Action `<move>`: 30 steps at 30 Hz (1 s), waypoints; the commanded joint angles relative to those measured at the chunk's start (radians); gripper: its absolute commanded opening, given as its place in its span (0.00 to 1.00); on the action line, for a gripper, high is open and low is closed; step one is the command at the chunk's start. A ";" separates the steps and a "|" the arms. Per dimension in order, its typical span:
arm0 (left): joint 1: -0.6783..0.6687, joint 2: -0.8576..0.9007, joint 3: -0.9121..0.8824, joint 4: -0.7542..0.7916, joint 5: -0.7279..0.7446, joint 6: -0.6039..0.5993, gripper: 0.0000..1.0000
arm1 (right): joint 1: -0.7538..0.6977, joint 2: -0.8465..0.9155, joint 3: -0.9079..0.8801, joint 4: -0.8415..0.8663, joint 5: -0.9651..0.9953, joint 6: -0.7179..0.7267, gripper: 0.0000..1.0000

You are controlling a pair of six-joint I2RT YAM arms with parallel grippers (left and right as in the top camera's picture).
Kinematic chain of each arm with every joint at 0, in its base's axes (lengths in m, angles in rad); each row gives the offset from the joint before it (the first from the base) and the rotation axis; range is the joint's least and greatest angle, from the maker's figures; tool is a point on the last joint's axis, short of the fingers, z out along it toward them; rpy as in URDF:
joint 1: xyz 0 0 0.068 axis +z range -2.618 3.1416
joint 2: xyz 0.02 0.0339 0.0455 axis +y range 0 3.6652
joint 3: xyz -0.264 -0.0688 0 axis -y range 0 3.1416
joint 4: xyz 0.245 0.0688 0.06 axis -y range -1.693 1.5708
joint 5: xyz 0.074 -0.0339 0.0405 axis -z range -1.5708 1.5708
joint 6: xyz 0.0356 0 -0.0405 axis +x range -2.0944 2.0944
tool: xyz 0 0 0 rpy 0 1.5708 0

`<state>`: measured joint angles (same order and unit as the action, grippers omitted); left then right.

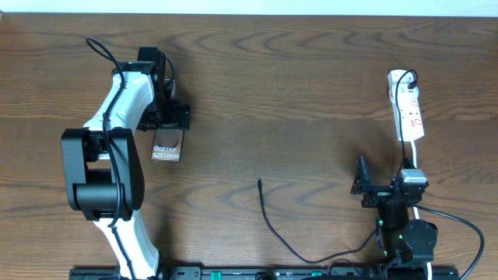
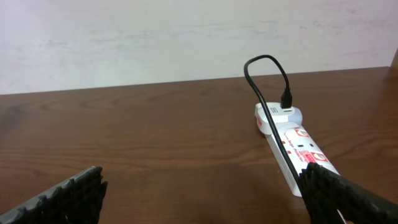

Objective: Plug charger to phone and switch on socket
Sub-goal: 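Close the left gripper on the phone's top edge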

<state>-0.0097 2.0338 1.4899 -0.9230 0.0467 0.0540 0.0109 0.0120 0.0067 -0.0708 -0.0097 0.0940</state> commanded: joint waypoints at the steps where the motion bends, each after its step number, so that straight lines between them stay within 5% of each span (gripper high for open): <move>1: 0.000 0.003 -0.002 -0.001 0.005 0.018 0.98 | 0.010 -0.006 -0.001 -0.005 0.004 -0.013 0.99; 30: 0.000 0.003 -0.074 0.077 0.006 0.017 0.98 | 0.010 -0.006 -0.001 -0.005 0.004 -0.013 0.99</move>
<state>-0.0097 2.0338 1.4281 -0.8452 0.0498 0.0570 0.0109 0.0120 0.0067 -0.0708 -0.0101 0.0940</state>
